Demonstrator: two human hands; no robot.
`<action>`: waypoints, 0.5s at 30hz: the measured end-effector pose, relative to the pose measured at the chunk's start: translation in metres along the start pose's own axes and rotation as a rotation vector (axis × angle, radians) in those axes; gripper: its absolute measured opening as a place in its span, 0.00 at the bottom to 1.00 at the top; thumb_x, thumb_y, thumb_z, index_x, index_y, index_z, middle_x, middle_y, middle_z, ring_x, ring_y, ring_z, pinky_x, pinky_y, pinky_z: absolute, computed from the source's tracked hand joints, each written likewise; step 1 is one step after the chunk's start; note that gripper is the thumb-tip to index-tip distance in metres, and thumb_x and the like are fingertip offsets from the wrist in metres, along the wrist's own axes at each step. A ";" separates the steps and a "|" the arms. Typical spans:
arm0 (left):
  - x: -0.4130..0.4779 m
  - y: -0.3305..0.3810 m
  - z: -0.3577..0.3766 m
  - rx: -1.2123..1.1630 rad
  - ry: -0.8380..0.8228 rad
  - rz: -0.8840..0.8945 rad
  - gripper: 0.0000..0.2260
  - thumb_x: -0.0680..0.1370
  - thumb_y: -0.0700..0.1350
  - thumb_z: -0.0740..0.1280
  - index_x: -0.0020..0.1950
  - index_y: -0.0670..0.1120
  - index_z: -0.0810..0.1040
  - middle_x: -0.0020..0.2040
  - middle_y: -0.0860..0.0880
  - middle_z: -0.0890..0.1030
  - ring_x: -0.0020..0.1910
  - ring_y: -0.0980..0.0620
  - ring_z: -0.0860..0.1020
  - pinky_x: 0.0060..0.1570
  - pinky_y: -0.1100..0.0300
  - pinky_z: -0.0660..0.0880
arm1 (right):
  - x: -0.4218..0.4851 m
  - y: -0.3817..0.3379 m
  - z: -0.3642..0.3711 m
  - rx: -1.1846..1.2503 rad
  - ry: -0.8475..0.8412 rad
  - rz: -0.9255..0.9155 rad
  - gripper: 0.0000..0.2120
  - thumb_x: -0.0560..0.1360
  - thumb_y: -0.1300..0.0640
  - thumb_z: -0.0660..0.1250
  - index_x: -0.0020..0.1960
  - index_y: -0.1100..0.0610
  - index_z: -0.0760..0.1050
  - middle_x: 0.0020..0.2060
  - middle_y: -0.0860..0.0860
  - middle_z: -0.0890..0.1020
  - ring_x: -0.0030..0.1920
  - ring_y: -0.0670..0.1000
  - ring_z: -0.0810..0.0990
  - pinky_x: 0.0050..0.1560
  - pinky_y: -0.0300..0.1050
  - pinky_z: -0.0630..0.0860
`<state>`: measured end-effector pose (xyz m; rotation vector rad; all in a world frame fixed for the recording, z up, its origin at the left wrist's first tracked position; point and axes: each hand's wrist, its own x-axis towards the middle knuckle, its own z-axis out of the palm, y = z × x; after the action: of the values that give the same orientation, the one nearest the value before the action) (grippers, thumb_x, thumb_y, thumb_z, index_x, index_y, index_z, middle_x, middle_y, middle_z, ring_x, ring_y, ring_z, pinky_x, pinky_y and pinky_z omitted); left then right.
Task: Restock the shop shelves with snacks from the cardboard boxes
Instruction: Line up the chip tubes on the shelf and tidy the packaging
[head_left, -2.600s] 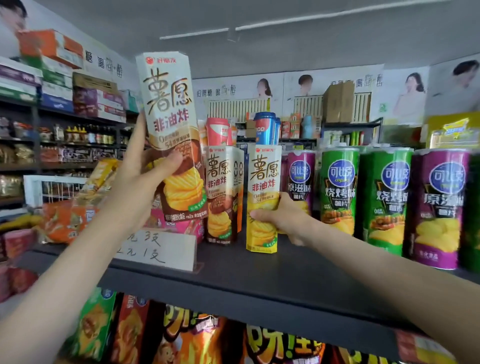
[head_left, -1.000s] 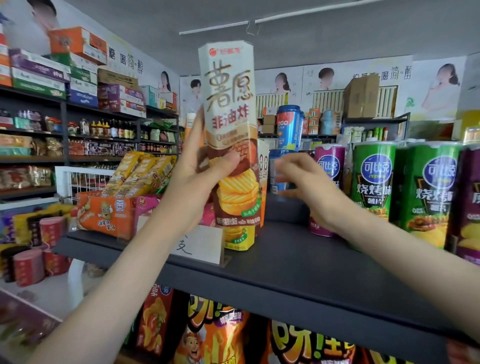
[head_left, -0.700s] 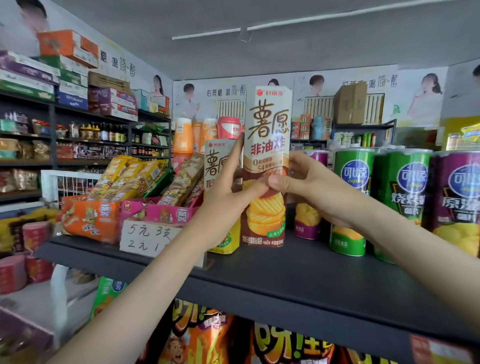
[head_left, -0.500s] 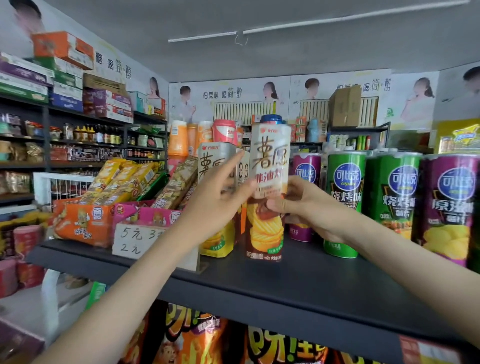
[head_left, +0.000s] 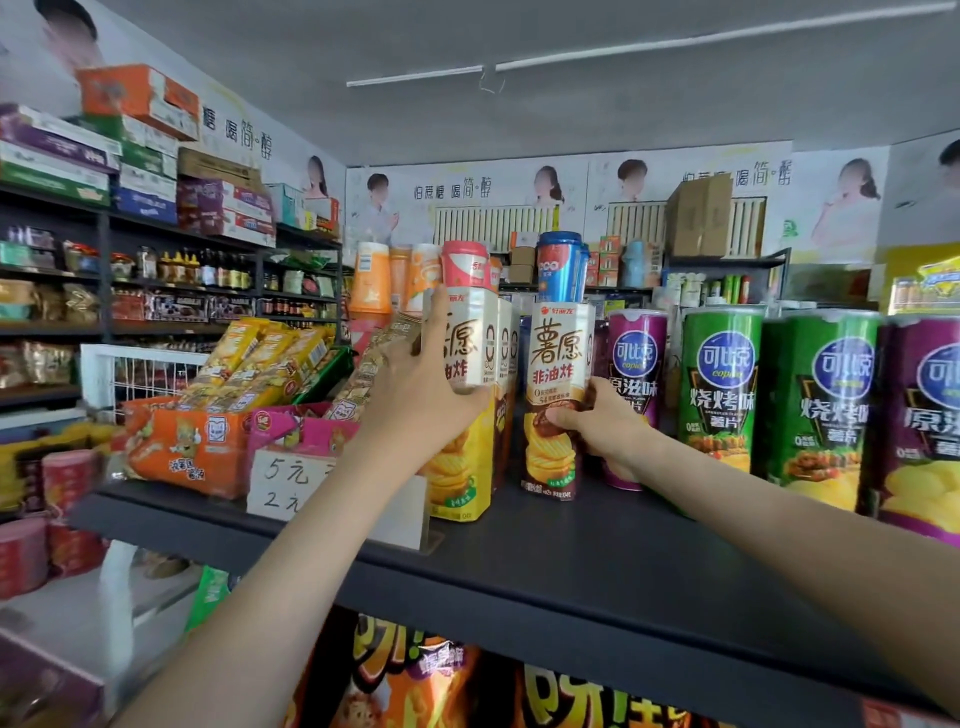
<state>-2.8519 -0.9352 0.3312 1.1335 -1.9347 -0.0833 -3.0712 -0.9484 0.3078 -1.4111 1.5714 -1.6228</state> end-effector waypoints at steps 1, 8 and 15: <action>0.000 -0.001 0.003 0.002 -0.007 0.010 0.47 0.74 0.60 0.67 0.72 0.65 0.29 0.69 0.39 0.67 0.61 0.38 0.74 0.58 0.47 0.72 | 0.003 0.001 0.001 -0.011 0.007 -0.002 0.22 0.74 0.64 0.71 0.63 0.57 0.66 0.56 0.53 0.79 0.51 0.50 0.79 0.36 0.40 0.72; 0.002 -0.004 0.011 0.005 0.000 0.043 0.48 0.76 0.59 0.67 0.73 0.61 0.28 0.65 0.38 0.70 0.52 0.40 0.78 0.48 0.53 0.73 | 0.021 0.007 0.012 -0.099 0.062 -0.010 0.25 0.75 0.63 0.70 0.67 0.58 0.64 0.59 0.55 0.77 0.58 0.54 0.77 0.56 0.48 0.76; -0.001 -0.004 0.010 0.013 0.001 0.059 0.46 0.76 0.59 0.67 0.75 0.59 0.29 0.63 0.38 0.70 0.53 0.41 0.77 0.44 0.57 0.69 | 0.031 0.011 0.014 -0.089 0.039 0.009 0.22 0.76 0.64 0.68 0.67 0.57 0.65 0.60 0.54 0.77 0.60 0.55 0.77 0.60 0.51 0.75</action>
<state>-2.8561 -0.9405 0.3227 1.0834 -1.9691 -0.0383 -3.0729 -0.9837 0.3056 -1.4235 1.6890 -1.6026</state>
